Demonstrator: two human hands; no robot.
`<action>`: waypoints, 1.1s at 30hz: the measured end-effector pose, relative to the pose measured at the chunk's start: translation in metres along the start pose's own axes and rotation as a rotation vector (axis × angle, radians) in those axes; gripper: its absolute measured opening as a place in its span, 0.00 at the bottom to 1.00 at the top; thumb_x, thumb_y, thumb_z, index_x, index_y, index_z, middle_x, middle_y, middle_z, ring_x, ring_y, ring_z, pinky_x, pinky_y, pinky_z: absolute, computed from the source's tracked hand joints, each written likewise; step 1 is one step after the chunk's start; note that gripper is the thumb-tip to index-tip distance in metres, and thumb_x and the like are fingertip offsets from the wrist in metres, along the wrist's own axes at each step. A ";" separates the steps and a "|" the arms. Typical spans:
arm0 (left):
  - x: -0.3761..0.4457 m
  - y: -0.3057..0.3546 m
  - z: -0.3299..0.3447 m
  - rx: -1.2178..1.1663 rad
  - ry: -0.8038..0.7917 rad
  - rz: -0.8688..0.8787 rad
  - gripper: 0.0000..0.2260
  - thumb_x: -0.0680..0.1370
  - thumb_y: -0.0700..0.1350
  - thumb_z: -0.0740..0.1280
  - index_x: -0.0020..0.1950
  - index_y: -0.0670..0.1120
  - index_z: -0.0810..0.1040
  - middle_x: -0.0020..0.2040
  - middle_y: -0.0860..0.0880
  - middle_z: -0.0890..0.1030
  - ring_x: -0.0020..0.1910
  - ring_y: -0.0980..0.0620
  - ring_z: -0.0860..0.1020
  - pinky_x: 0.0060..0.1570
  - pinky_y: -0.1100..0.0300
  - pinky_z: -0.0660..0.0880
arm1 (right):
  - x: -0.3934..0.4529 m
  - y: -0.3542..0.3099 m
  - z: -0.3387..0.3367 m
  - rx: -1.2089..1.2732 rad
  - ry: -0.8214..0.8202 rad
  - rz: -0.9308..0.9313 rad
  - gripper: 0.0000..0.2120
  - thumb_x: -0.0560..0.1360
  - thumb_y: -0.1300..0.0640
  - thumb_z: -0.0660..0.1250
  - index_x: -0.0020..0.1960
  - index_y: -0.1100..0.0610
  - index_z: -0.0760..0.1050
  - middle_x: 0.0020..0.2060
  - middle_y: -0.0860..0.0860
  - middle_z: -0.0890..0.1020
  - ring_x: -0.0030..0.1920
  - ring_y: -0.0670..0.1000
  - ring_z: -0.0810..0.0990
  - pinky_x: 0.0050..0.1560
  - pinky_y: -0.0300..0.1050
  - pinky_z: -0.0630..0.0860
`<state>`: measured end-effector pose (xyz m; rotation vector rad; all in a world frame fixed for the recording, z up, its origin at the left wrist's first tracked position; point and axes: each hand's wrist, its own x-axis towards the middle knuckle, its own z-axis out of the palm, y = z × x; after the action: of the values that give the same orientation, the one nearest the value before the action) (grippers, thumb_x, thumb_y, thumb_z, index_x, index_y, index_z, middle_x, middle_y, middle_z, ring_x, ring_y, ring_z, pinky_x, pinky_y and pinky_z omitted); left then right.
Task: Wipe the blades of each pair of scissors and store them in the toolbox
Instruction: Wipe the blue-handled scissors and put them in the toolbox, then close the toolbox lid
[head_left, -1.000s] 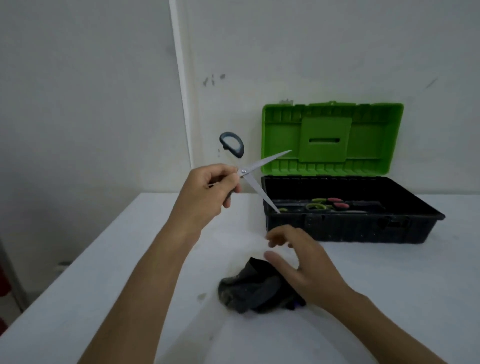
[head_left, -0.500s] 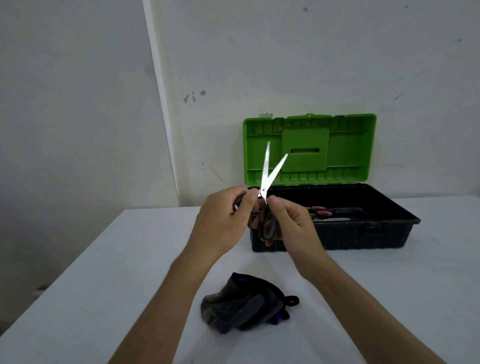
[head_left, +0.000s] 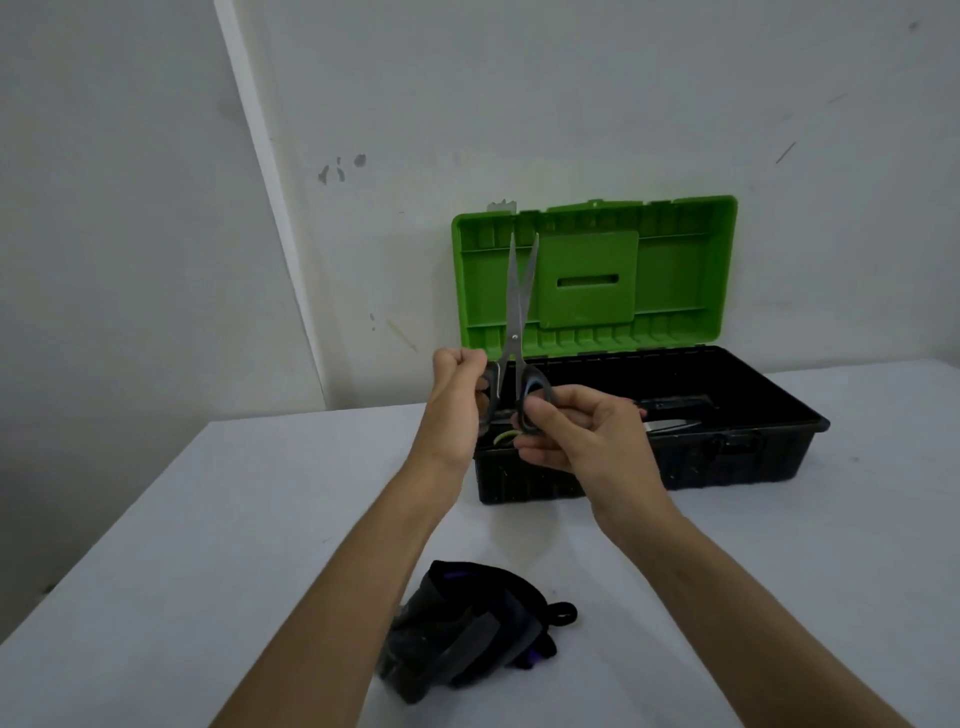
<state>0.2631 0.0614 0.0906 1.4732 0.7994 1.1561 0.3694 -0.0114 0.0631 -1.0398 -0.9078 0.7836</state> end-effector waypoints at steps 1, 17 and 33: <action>0.003 -0.001 0.006 -0.006 0.001 -0.006 0.08 0.84 0.48 0.56 0.45 0.50 0.64 0.40 0.50 0.67 0.40 0.52 0.67 0.39 0.59 0.66 | 0.004 0.001 -0.001 0.014 0.009 -0.001 0.05 0.76 0.61 0.70 0.50 0.61 0.81 0.40 0.56 0.87 0.39 0.53 0.86 0.42 0.43 0.83; 0.140 -0.025 0.019 0.933 -0.254 0.383 0.06 0.81 0.49 0.62 0.55 0.49 0.73 0.52 0.50 0.75 0.58 0.47 0.73 0.59 0.54 0.67 | 0.163 0.008 -0.129 -1.130 -0.360 0.311 0.03 0.76 0.58 0.72 0.46 0.55 0.85 0.32 0.50 0.85 0.32 0.50 0.85 0.36 0.40 0.81; 0.238 0.022 0.066 1.261 0.050 0.763 0.20 0.78 0.49 0.65 0.69 0.47 0.69 0.65 0.45 0.68 0.65 0.45 0.66 0.61 0.53 0.68 | 0.239 -0.052 -0.095 -1.486 0.240 -0.662 0.19 0.76 0.49 0.67 0.65 0.53 0.73 0.57 0.54 0.74 0.57 0.55 0.72 0.51 0.48 0.72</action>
<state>0.3972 0.2534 0.1710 2.9847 1.1167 1.2540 0.5612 0.1464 0.1487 -1.8430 -1.5103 -0.7565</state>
